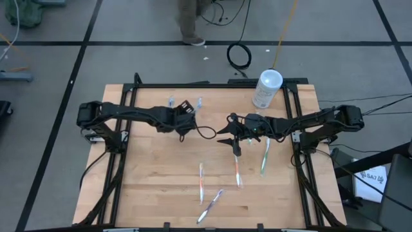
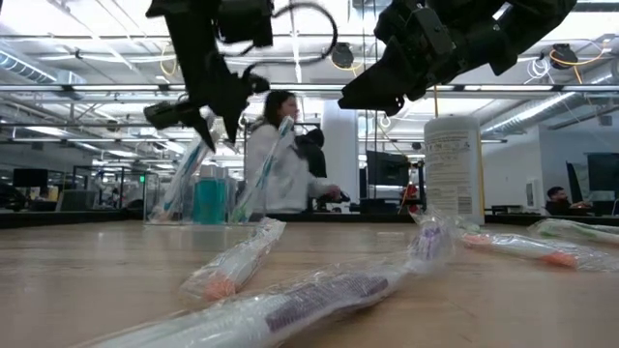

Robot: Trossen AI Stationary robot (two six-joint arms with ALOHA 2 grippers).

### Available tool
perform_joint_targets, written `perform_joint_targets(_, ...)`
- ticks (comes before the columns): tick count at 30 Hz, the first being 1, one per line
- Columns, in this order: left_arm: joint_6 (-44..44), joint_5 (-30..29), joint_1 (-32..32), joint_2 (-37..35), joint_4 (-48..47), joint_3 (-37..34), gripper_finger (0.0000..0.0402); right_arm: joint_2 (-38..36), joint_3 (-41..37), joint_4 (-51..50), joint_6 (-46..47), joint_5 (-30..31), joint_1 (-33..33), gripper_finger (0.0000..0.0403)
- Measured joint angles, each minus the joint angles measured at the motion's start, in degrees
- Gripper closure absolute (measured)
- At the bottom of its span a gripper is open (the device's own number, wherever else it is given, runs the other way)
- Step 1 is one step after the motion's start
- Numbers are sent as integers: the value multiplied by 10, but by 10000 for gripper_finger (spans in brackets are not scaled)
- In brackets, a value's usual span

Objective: Pick & Place toothbrushing station
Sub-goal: Put the top green toothbrush into the right compartment of the transparent organizer

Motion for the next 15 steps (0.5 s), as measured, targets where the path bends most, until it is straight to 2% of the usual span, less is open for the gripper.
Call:
perform_joint_targets(5, -4, -6, -31, -14, -7, 52, 254, 0, 0, -21, 0, 1, 0, 236)
perform_joint_targets(7, -22, -4, -42, -25, -9, 75, 259, 0, 0, -45, 1, 19, 0, 236)
perform_joint_targets(11, -118, 3, -57, -52, -6, 113, 265, 0, 0, -134, 62, 143, -3, 236)
perform_joint_targets(13, -210, 15, -62, -71, -7, 124, 265, 0, 0, -187, 91, 210, -10, 236)
perform_joint_targets(15, -312, 28, -64, -98, -11, 125, 264, 0, 0, -238, 128, 252, -20, 236)
